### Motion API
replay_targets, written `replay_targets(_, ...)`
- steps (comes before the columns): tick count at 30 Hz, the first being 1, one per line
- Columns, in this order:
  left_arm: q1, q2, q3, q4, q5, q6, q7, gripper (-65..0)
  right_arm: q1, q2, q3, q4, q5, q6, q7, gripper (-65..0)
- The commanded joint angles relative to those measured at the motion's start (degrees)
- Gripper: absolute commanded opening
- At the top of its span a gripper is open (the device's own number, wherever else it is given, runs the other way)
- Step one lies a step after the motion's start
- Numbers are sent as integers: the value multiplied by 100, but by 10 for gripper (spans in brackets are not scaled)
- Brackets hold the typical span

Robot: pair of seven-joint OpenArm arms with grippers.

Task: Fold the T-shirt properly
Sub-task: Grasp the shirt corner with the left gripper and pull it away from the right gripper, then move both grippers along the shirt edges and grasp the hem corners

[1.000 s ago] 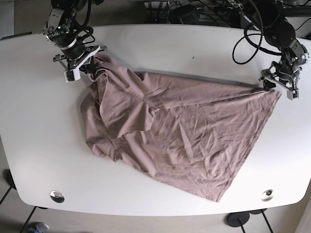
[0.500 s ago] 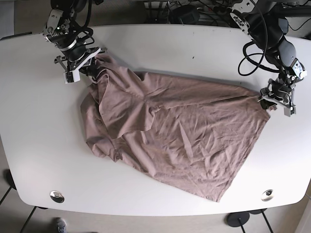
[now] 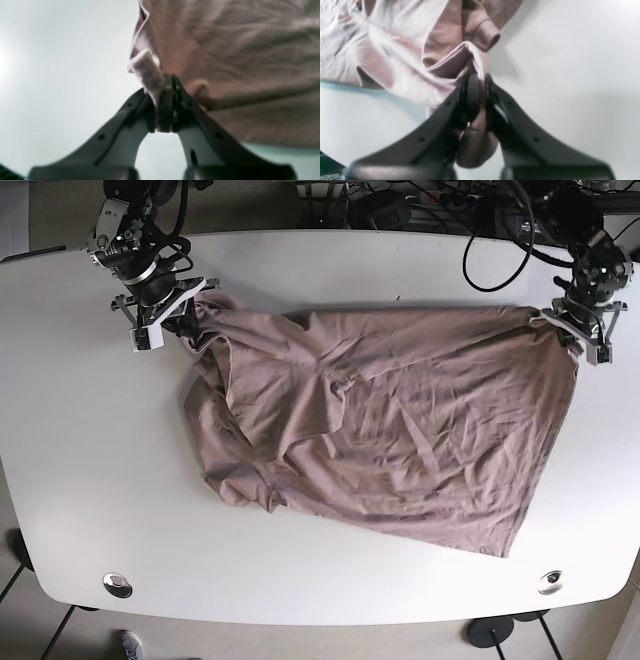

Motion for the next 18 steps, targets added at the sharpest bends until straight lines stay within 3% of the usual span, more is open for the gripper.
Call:
replay_targets(1,432,46,-234,486,4,-238,-74,-650,-23,175,17,128,86,33,129,-629)
replay_targets(6,1118,380,-726,978,31,-783,-74,-650,-207,245,25,128,94,42,111,-629)
replay_targets(12,1434,388,-849,995,31,-849,-83,-650,-497,271,245,128,94,42,103,-629)
replay_targets(14,1408,388,-849,969,31,-849,-100,-650,-726,289,351,110,323,367,103,-629)
replay_targets(17,1390,388,-805,987,31,-849,-91,-646,-919,289,632,102,596,543,103,-623)
replay_targets(18,1390,388,-788,995,31,-849,-83,-639,-937,298,658,102,675,763,103,-621)
